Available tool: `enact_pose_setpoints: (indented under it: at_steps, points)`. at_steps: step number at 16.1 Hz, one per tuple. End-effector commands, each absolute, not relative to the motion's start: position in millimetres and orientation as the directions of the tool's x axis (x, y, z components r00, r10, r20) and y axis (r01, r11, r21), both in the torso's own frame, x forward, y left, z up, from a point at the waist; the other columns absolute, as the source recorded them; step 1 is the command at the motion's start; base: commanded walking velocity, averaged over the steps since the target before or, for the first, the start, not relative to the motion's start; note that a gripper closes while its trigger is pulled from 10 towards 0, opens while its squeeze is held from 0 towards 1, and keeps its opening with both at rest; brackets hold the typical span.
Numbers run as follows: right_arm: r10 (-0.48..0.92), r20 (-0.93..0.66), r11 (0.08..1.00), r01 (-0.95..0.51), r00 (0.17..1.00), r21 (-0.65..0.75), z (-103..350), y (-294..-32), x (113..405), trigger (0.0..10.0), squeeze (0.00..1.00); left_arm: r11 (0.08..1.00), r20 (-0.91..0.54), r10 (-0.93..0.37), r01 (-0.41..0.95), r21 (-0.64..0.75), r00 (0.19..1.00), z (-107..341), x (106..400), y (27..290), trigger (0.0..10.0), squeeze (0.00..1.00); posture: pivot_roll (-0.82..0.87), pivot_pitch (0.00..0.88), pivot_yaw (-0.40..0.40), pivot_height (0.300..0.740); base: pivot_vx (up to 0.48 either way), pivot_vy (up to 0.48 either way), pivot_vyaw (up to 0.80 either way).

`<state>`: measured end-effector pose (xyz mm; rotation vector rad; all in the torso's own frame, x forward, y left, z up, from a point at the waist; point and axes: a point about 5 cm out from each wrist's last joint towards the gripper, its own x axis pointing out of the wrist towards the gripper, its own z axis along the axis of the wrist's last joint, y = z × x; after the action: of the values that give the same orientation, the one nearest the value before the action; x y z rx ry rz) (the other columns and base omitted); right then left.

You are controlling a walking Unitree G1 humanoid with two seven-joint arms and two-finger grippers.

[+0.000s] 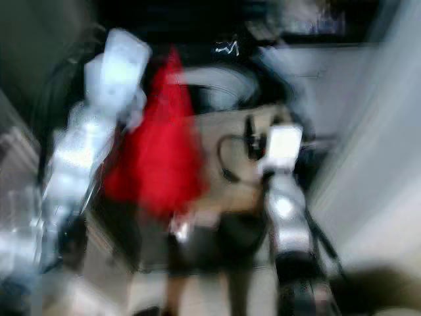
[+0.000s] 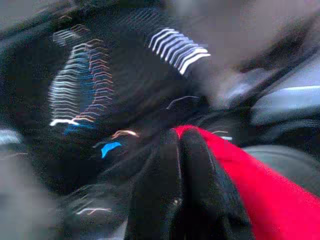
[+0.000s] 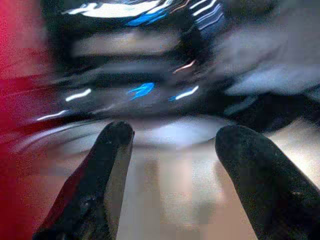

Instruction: Clothes washing

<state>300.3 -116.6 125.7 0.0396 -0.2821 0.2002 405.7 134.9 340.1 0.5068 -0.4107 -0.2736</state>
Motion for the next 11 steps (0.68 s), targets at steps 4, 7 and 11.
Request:
enact_pose_setpoints:
  at_steps: [4, 7, 11]
  points:
    - [0.154, 0.215, 0.987, -0.161, 0.964, 0.016, 108.7, -126.4, 276.2, 10.0, 0.00, 0.808, 0.399, -0.357, 0.065, 0.586, 0.845, 389.3, 409.2, 116.9, 10.0, 0.00, -0.22, 0.000, 0.196, 0.740, 0.475, 0.000, 0.00]
    - [0.112, 0.172, 0.993, -0.116, 0.979, 0.012, 102.7, -135.0, 251.9, 10.0, 0.00, 0.768, 0.447, -0.328, -0.040, 0.639, 0.832, 437.5, 402.5, 100.1, 10.0, 0.00, -0.28, 0.003, 0.238, 0.740, 0.459, 0.000, 0.00]
    - [0.104, 0.171, 0.994, -0.105, 0.980, -0.004, 112.1, -140.9, 233.9, 10.0, 0.00, 0.651, 0.169, -0.143, -0.036, 0.758, 0.975, 360.5, 427.4, 128.4, 10.0, 0.00, -0.33, 0.032, 0.252, 0.740, 0.000, 0.000, 0.00]
